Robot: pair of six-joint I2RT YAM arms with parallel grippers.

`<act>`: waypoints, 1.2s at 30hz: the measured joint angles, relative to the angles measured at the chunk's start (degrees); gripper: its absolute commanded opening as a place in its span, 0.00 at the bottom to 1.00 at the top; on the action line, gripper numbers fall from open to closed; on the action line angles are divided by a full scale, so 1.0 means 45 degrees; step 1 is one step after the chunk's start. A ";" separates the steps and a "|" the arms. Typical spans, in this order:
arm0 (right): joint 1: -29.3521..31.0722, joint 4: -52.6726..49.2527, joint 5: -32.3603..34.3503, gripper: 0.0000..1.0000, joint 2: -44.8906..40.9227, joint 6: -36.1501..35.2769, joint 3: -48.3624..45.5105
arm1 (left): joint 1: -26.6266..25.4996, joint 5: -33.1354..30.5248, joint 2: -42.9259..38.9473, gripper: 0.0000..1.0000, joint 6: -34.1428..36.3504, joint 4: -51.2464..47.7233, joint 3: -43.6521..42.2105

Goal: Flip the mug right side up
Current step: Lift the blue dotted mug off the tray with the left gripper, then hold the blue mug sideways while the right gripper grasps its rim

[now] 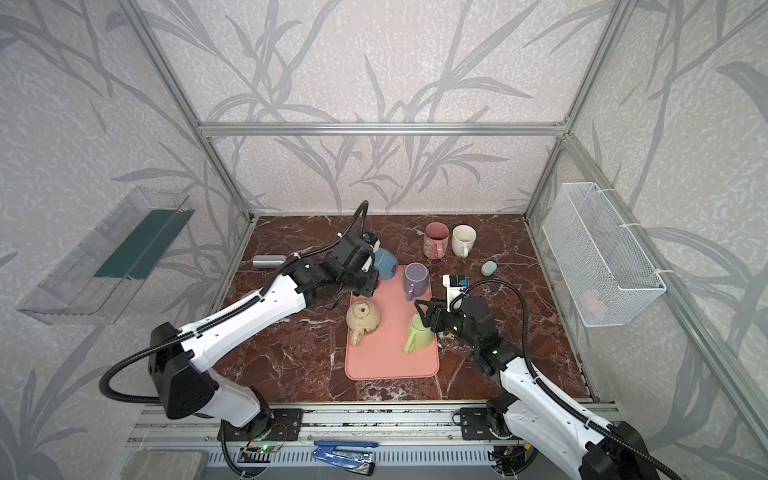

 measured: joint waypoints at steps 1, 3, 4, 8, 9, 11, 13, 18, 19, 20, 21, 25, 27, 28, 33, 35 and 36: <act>-0.0010 0.0321 -0.0345 0.63 0.0107 -0.0015 0.0000 | 0.0005 0.0092 -0.0393 0.00 0.0078 0.0296 -0.0306; -0.0010 0.0884 -0.0942 0.63 0.0384 -0.0015 0.0005 | 0.0015 0.0340 -0.1146 0.00 0.0238 0.0879 -0.0933; -0.0010 0.1214 -0.1282 0.63 0.0568 0.0000 0.0005 | 0.0049 0.0491 -0.1535 0.00 0.0277 0.1180 -0.1258; -0.0010 0.2467 -0.2365 0.63 0.0967 0.0068 0.0000 | 0.0194 0.1360 -0.3016 0.00 0.0291 0.2273 -0.2443; -0.0010 0.2744 -0.2560 0.63 0.1001 0.0078 0.0000 | 0.0228 0.1588 -0.3313 0.00 0.0272 0.2492 -0.2652; -0.0010 0.3424 -0.2992 0.63 0.1069 0.0117 0.0000 | 0.0330 0.2142 -0.3954 0.00 0.0204 0.2997 -0.3099; -0.0010 0.4070 -0.3308 0.63 0.1161 0.0209 0.0000 | 0.0432 0.2681 -0.4488 0.00 0.0097 0.3453 -0.3453; -0.0058 0.5780 -0.4119 0.63 0.1690 0.0578 0.0107 | 0.0840 0.4002 -0.5489 0.00 -0.0384 0.4294 -0.4002; -0.0083 0.6120 -0.4367 0.63 0.1919 0.0733 0.0223 | 0.0937 0.4269 -0.5678 0.00 -0.0515 0.4493 -0.4109; -0.0121 0.6479 -0.4658 0.63 0.2210 0.0947 0.0393 | 0.1064 0.4571 -0.5872 0.00 -0.0690 0.4721 -0.4250; -0.0165 0.6844 -0.4877 0.64 0.2467 0.1171 0.0539 | 0.1161 0.4789 -0.6013 0.00 -0.0831 0.4925 -0.4367; -0.0539 0.9316 -0.5979 0.64 0.4002 0.2725 0.1365 | 0.1705 0.5838 -0.6504 0.00 -0.1588 0.5945 -0.4920; -0.0729 1.0545 -0.6392 0.63 0.4838 0.3614 0.1812 | 0.2001 0.6334 -0.6538 0.00 -0.1962 0.6479 -0.5124; -0.0806 1.1142 -0.6547 0.64 0.5255 0.4080 0.2030 | 0.2157 0.6572 -0.6523 0.00 -0.2157 0.6747 -0.5217; -0.0962 1.2823 -0.7213 0.64 0.6645 0.5523 0.2973 | 0.2798 0.7465 -0.6217 0.00 -0.2973 0.7868 -0.5425; -0.0967 1.3095 -0.7461 0.64 0.6766 0.5809 0.3245 | 0.3016 0.7776 -0.6052 0.00 -0.3259 0.8340 -0.5425; -0.0962 1.3231 -0.7533 0.64 0.6800 0.5935 0.3366 | 0.3113 0.7907 -0.5984 0.00 -0.3395 0.8558 -0.5425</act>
